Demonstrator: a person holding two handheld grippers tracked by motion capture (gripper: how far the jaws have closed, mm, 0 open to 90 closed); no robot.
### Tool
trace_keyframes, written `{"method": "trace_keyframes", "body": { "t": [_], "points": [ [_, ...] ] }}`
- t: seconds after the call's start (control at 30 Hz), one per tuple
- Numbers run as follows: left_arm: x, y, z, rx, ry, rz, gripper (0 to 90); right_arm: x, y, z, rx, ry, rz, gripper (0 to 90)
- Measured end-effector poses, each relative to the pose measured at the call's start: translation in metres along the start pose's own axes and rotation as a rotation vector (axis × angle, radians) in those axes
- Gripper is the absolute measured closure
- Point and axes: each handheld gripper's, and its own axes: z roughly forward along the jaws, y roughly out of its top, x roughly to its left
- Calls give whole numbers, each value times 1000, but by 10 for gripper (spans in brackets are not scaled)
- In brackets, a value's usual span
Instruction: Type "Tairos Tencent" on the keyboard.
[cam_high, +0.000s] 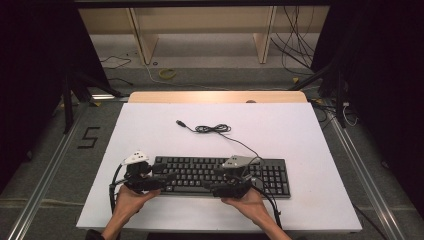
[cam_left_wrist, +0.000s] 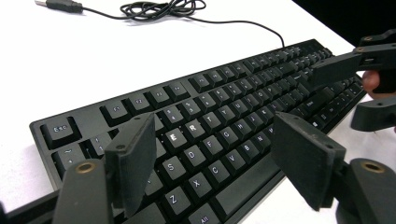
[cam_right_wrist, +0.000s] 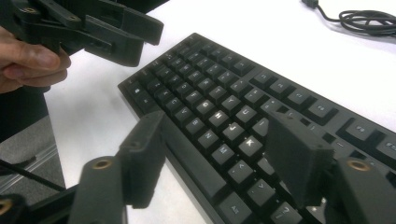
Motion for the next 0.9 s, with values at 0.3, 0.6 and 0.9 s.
{"method": "trace_keyframes", "body": {
  "t": [0.3,0.6,0.9],
  "points": [
    [-1,-3,-5,-23,3,4,276,2,2,13,28,18,5,514],
    [-4,-6,-9,-43,-1,12,261,7,2,24,63,30,-14,692],
    [-4,-8,-11,-48,-1,19,261,10,0,33,100,23,-43,830]
  ]
}}
